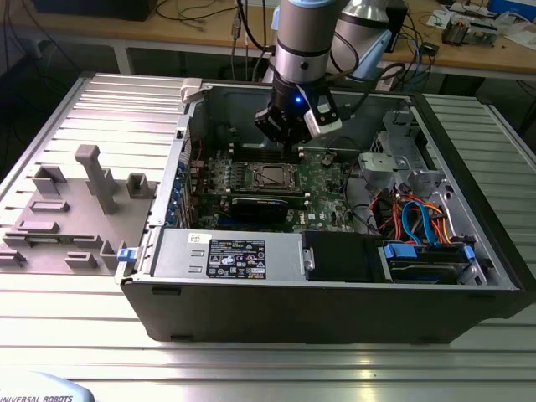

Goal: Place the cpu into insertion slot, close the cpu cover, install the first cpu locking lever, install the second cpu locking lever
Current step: 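Install the second cpu locking lever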

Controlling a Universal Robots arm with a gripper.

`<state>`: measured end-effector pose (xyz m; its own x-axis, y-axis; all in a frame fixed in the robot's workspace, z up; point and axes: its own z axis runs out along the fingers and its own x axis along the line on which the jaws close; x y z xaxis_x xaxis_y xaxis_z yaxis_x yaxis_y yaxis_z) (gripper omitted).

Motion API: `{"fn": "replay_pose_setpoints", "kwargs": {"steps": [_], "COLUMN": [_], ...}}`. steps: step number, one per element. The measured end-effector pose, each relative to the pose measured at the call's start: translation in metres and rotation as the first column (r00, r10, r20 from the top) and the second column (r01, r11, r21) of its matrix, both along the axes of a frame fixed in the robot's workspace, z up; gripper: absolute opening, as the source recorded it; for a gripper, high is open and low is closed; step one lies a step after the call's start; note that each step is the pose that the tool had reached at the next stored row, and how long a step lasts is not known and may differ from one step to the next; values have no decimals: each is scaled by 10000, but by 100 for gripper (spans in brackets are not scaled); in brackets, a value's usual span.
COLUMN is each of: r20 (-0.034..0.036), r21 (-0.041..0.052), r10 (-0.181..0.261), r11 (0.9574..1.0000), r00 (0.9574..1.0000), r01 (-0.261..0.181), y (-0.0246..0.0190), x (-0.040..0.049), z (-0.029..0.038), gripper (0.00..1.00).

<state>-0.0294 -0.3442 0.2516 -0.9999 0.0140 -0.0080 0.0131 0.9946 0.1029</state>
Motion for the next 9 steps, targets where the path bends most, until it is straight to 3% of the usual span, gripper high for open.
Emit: {"fn": "replay_pose_setpoints", "kwargs": {"steps": [9], "r20": [0], "r21": [-1], "r10": [1], "r11": [10000], "r00": [10000], "r01": [-1], "y": [-8], "x": [0], "z": [1], "gripper": [11]}}
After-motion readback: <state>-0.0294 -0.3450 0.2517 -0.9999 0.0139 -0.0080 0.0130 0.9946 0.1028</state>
